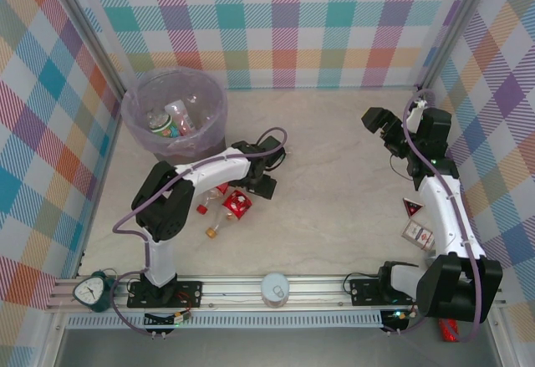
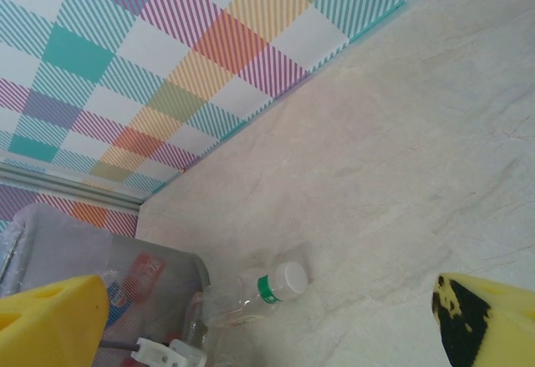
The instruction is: Put the plastic bottles in the bin
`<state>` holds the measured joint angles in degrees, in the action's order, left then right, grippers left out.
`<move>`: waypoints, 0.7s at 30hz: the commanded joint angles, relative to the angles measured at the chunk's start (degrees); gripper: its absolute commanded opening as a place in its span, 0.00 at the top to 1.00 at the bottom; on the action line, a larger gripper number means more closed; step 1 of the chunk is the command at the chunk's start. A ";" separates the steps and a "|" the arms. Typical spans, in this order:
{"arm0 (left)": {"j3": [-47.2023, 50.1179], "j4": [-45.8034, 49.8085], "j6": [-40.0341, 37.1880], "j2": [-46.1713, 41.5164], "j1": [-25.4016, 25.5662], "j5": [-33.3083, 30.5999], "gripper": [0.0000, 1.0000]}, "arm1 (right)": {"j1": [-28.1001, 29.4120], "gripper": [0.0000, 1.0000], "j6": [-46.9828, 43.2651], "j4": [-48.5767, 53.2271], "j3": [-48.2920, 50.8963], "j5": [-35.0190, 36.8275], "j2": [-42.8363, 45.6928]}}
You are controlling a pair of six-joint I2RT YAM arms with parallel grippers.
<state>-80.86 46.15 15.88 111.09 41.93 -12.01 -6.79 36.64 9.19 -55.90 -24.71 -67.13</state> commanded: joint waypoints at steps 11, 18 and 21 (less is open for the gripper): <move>-1.89 0.20 1.98 1.53 1.00 -0.60 0.31 | -0.45 0.01 -0.03 -1.71 0.62 -1.37 -0.37; -5.90 1.11 1.80 -1.16 1.81 0.10 0.41 | -0.48 0.01 0.07 -1.44 0.60 -1.39 -0.04; -8.39 2.08 1.70 -2.53 1.91 0.89 0.42 | -0.50 0.01 -0.08 -0.98 0.63 -1.28 0.46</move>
<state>-86.08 46.41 17.32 112.60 43.44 -11.81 -6.81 36.64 9.06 -55.90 -24.73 -67.35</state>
